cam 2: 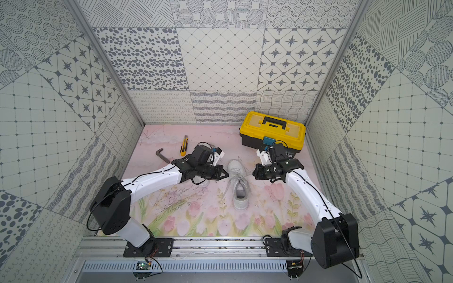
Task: Tie the shoes
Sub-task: Tie the shoelace on the shoe.
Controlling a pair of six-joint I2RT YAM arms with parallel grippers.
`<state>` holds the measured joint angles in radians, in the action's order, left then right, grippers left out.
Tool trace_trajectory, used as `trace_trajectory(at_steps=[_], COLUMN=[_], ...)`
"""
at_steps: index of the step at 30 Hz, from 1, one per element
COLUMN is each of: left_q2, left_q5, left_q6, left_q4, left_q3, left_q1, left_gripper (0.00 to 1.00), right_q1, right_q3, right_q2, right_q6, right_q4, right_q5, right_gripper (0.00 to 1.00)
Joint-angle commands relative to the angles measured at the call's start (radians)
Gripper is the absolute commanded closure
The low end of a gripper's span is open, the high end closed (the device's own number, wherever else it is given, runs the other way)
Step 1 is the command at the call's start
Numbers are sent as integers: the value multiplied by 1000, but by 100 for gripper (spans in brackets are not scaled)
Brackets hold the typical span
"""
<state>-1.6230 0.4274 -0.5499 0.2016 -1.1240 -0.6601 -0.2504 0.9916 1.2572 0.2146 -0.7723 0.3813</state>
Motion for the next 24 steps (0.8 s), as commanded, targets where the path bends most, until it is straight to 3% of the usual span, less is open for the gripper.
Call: trace_trajectory(at_steps=[1,12,24], left_q2=[27,64,103], left_q5=[-37,-63,-94], left_q6=[33,35,33], left_q4=[33,54,69], left_q3=[10,47,97], left_q1=[13,45,89], left_gripper=[100,100,100], right_q1=[12,65,68], right_q3=[32,14,-41], right_q2=[-16,-38,18], right_q6=[-17,6,18], right_q4=[8,3,-22], right_q5=[-61,-108,-276], right_gripper=[100,100,100])
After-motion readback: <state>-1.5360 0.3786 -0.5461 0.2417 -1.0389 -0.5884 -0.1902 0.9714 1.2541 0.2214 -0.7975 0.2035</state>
